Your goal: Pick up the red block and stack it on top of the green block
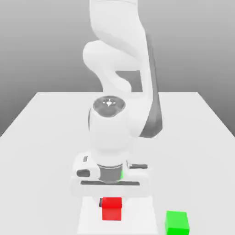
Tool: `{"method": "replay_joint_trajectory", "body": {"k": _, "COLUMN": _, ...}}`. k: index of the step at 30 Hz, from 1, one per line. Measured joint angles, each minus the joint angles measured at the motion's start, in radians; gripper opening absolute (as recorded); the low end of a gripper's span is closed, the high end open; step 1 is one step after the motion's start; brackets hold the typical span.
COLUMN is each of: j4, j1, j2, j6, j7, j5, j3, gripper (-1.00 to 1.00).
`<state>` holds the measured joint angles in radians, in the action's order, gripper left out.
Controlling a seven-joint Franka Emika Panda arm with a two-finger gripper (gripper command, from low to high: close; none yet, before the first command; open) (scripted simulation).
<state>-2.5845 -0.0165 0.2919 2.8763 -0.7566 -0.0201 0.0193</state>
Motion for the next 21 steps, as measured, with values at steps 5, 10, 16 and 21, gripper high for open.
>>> {"method": "replay_joint_trajectory", "body": {"k": 5, "j4": -0.012, "j1": 0.010, "j2": -0.152, "j6": -0.139, "j7": -0.019, "j5": 0.014, "j3": -0.002, "gripper": -1.00}}
{"method": "replay_joint_trajectory", "body": {"k": 10, "j4": 0.118, "j1": 0.111, "j2": -0.129, "j6": -0.250, "j7": -0.143, "j5": 0.041, "j3": -0.084, "gripper": -1.00}}
{"method": "replay_joint_trajectory", "body": {"k": 16, "j4": 0.216, "j1": 0.198, "j2": -0.008, "j6": -0.225, "j7": -0.245, "j5": 0.080, "j3": -0.122, "gripper": -1.00}}
{"method": "replay_joint_trajectory", "body": {"k": 21, "j4": 0.220, "j1": 0.205, "j2": 0.046, "j6": -0.176, "j7": -0.256, "j5": 0.093, "j3": -0.115, "gripper": 1.00}}
